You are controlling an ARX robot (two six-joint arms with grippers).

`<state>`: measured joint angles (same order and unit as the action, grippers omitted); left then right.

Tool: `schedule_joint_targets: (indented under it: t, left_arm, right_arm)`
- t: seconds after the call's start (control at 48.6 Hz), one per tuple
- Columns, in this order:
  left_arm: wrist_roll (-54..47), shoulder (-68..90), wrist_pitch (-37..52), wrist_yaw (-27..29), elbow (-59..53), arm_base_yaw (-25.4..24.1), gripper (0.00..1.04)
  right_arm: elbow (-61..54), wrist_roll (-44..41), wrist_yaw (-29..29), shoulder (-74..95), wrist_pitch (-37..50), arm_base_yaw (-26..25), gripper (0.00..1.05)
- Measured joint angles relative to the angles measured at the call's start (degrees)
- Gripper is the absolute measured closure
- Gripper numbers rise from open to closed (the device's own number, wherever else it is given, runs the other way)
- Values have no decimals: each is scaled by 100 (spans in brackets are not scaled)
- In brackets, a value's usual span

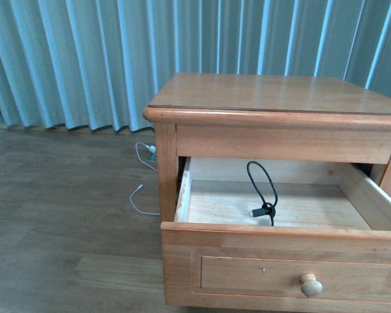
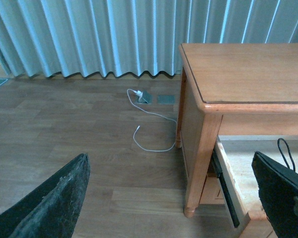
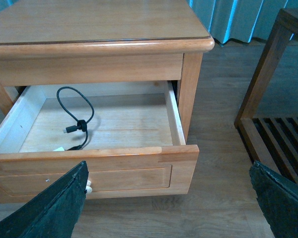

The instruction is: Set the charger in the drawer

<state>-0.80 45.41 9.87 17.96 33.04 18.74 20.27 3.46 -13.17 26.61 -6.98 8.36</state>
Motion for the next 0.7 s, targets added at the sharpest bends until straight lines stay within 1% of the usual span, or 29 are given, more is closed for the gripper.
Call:
schedule_joint_targets:
  t: [0.165, 0.267, 0.699]
  left_arm:
    - [247, -1381, -953, 254, -544, -52, 6]
    - [470, -1904, -1368, 299, -807, -52, 6]
    - [612, -1982, -1403, 295, -839, -46, 6]
  right_arm:
    - [0, 0, -2, 0, 0, 0, 8]
    - [0, 0, 0, 0, 0, 0, 8]
    - [0, 0, -2, 0, 0, 0, 8]
